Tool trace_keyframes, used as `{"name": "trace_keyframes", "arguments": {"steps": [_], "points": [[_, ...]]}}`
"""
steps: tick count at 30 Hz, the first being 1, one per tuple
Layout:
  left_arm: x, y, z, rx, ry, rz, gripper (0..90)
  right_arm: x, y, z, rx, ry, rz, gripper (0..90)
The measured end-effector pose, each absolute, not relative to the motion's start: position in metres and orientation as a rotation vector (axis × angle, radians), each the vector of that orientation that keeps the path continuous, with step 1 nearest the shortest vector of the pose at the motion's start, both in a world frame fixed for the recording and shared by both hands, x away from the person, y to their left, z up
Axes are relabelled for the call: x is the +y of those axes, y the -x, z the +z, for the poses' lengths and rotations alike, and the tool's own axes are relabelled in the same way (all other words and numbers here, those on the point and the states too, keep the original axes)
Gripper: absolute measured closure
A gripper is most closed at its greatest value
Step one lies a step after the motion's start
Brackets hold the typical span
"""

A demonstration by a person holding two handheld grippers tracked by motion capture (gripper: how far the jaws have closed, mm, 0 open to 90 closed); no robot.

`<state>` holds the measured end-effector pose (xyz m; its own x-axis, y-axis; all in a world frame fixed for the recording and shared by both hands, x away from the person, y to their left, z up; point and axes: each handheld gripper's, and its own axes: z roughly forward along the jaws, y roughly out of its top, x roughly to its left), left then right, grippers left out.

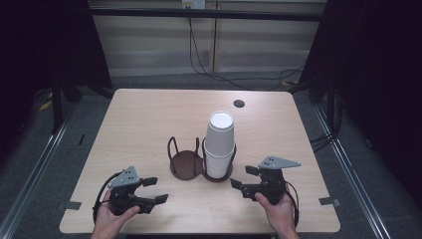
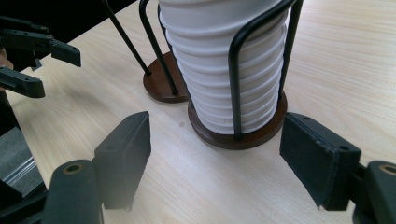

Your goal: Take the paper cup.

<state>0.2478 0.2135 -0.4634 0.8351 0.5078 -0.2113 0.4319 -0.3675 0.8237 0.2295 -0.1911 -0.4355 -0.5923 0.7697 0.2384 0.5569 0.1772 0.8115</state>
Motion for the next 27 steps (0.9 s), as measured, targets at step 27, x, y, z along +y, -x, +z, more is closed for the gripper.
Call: {"name": "trace_keyframes", "arguments": {"steps": [27], "points": [[0.213,-0.246,-0.466,0.693,-2.049,0.035,17.9,-0.185,-0.255,-0.384,2.366,-1.116,1.467,17.0]]}}
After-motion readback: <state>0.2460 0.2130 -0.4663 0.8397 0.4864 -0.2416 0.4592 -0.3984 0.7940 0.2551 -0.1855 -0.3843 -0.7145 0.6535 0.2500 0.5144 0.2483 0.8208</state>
